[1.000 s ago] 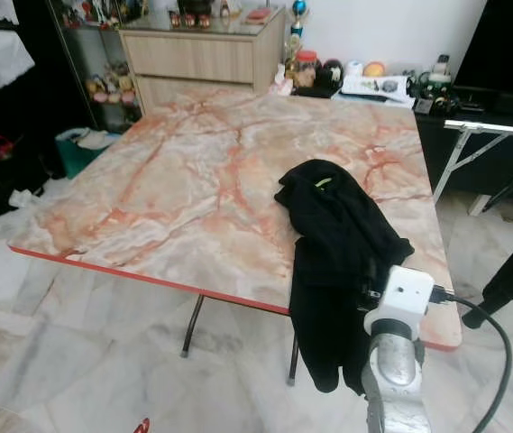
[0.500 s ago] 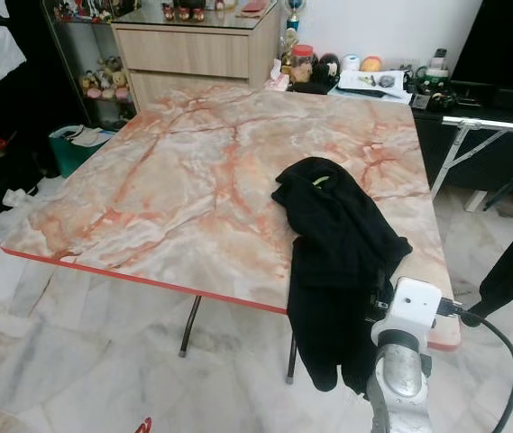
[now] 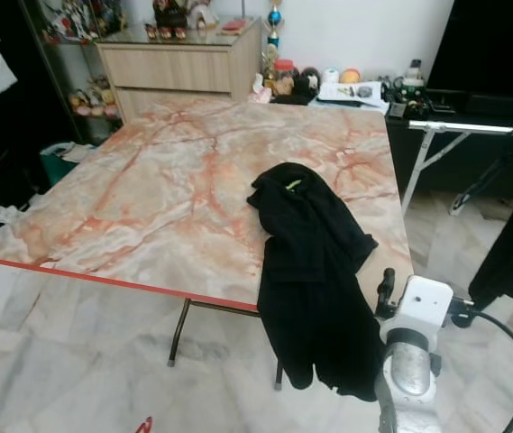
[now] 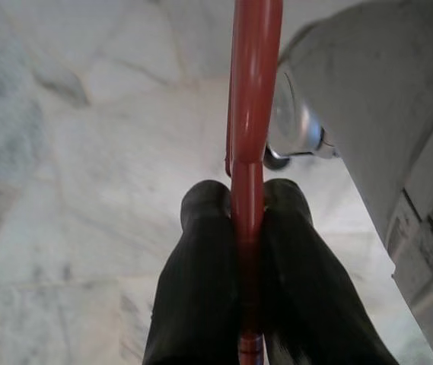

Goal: Hang hanger

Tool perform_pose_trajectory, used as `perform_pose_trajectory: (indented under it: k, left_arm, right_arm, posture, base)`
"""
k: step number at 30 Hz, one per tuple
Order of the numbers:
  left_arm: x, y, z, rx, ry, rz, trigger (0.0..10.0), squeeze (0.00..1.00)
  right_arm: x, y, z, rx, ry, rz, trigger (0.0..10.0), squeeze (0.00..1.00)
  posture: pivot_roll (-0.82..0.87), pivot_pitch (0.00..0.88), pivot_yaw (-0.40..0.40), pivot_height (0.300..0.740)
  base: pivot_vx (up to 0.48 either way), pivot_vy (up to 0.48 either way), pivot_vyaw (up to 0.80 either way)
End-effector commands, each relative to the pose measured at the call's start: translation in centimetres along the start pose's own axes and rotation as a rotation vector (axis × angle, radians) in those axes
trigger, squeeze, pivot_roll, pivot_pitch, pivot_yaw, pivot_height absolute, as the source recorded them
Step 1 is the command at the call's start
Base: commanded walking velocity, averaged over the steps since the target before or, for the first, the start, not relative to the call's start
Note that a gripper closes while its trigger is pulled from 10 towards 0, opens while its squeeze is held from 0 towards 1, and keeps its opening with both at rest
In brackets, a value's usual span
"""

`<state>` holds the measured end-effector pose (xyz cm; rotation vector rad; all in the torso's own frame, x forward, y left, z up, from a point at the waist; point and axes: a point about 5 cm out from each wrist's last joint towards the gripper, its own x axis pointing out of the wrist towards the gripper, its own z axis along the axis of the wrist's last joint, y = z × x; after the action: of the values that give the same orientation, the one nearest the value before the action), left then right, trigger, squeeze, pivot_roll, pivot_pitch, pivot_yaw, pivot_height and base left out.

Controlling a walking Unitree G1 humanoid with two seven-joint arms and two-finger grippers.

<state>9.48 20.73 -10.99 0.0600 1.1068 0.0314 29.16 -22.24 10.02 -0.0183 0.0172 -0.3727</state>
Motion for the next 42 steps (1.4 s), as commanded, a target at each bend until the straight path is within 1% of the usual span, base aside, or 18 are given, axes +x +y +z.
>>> perform_pose_trajectory:
  k: [1, 16, 23, 24, 25, 26, 27, 29, 31, 32, 33, 34, 35, 36, 37, 38, 41, 42]
  left_arm:
    - [0.0, -0.6, -0.1, 0.003, 0.003, -0.020, 10.0, 0.00]
    - [0.1, -0.6, 0.0, 0.005, 0.000, -0.020, 10.0, 0.00]
    - [0.1, -0.6, 0.1, 0.002, -0.003, -0.021, 10.0, 0.00]
    - [0.1, -0.6, 0.1, 0.002, -0.004, -0.022, 10.0, 0.00]
    - [0.1, -0.6, 0.1, 0.001, -0.004, -0.023, 10.0, 0.00]
    - [0.1, -0.6, 0.1, 0.001, -0.004, -0.023, 10.0, 0.00]
    - [0.1, -0.7, 0.1, 0.000, -0.004, -0.023, 10.0, 0.00]
    - [0.1, -0.7, 0.2, -0.001, -0.005, -0.023, 10.0, 0.00]
    - [0.1, -0.7, 0.2, -0.003, -0.005, -0.023, 10.0, 0.00]
    - [0.1, -0.7, 0.2, -0.004, -0.005, -0.022, 10.0, 0.00]
    - [0.1, -0.7, 0.2, -0.004, -0.005, -0.022, 10.0, 0.00]
    - [0.1, -0.7, 0.2, -0.004, -0.005, -0.021, 10.0, 0.00]
    - [0.1, -0.7, 0.2, -0.004, -0.005, -0.021, 10.0, 0.00]
    - [0.1, -0.7, 0.2, -0.004, -0.005, -0.021, 10.0, 0.00]
    - [0.1, -0.7, 0.2, -0.004, -0.005, -0.022, 10.0, 0.00]
    - [0.1, -0.7, 0.2, -0.011, -0.007, -0.021, 10.0, 0.00]
    - [0.1, -0.7, 0.3, -0.014, -0.009, -0.019, 10.0, 0.00]
    - [0.1, -0.7, 0.3, -0.015, -0.010, -0.019, 10.0, 0.00]
  right_arm:
    - [0.1, 0.0, 0.2, -0.001, -0.013, -0.001, 10.0, 0.00]
    - [0.1, -0.2, -0.3, -0.003, 0.006, -0.016, 10.0, 0.00]
    - [0.0, -0.8, -1.5, 0.017, 0.055, -0.042, 10.0, 0.00]
    - [-0.1, -1.0, -2.1, 0.020, 0.078, -0.054, 10.0, 0.00]
    - [-0.4, -1.6, -3.5, 0.031, 0.129, -0.078, 10.0, 0.00]
    - [-0.4, -1.6, -3.5, 0.031, 0.129, -0.078, 10.0, 0.00]
    - [-0.6, -1.9, -4.2, 0.031, 0.157, -0.089, 10.0, 0.00]
    - [-1.5, -2.9, -6.7, 0.026, 0.253, -0.116, 10.0, 0.00]
    - [-2.3, -3.1, -8.5, 0.017, 0.327, -0.109, 10.0, 0.00]
    - [-3.1, -3.3, -10.0, 0.005, 0.395, -0.102, 10.0, 0.00]
    - [-3.1, -3.3, -10.0, 0.005, 0.395, -0.102, 10.0, 0.00]
    - [-3.5, -3.4, -10.7, -0.001, 0.424, -0.099, 10.0, 0.00]
    - [-5.0, -3.6, -12.9, -0.043, 0.527, -0.081, 10.0, 0.00]
    - [-5.0, -3.6, -12.9, -0.043, 0.527, -0.081, 10.0, 0.00]
    - [-5.7, -3.7, -13.8, -0.055, 0.577, -0.073, 10.0, 0.00]
    - [-6.9, -3.7, -15.1, -0.086, 0.652, -0.056, 10.0, 0.00]
    - [-8.5, -3.8, -16.5, -0.111, 0.739, -0.040, 10.0, 0.00]
    - [-9.4, -3.7, -17.2, -0.118, 0.785, -0.023, 10.0, 0.00]
  posture:
    - [0.07, 0.067, 0.005, 0.740]
    - [0.07, 0.056, 0.007, 0.740]
    - [0.06, 0.056, 0.005, 0.740]
    - [0.06, 0.056, 0.005, 0.740]
    - [0.06, 0.057, 0.003, 0.740]
    - [0.06, 0.057, 0.003, 0.740]
    - [0.06, 0.057, 0.003, 0.740]
    - [0.07, 0.058, 0.001, 0.740]
    - [0.06, 0.059, 0.001, 0.740]
    - [0.06, 0.059, 0.001, 0.740]
    - [0.06, 0.059, 0.001, 0.740]
    - [0.06, 0.059, 0.001, 0.740]
    - [0.06, 0.059, 0.001, 0.740]
    - [0.06, 0.059, 0.001, 0.740]
    - [0.06, 0.059, 0.004, 0.740]
    - [0.06, 0.059, 0.004, 0.740]
    - [0.06, 0.057, 0.004, 0.740]
    - [0.06, 0.056, 0.005, 0.740]
  base:
    - [0.000, -0.337, 0.00]
    - [0.000, -0.320, 0.00]
    - [0.000, -0.308, 0.00]
    - [0.000, -0.274, 0.00]
    - [0.000, -0.262, 0.00]
    - [0.000, -0.262, 0.00]
    - [0.000, -0.259, 0.00]
    - [0.000, -0.259, 0.00]
    - [0.000, -0.259, 0.00]
    - [0.000, -0.255, 0.00]
    - [0.000, -0.255, 0.00]
    - [0.000, -0.255, 0.00]
    - [0.000, -0.251, 0.00]
    - [0.000, -0.251, 0.00]
    - [0.000, 0.000, 0.00]
    - [0.000, 0.000, 0.00]
    - [0.000, 0.000, 0.00]
    - [0.000, 0.000, 0.00]
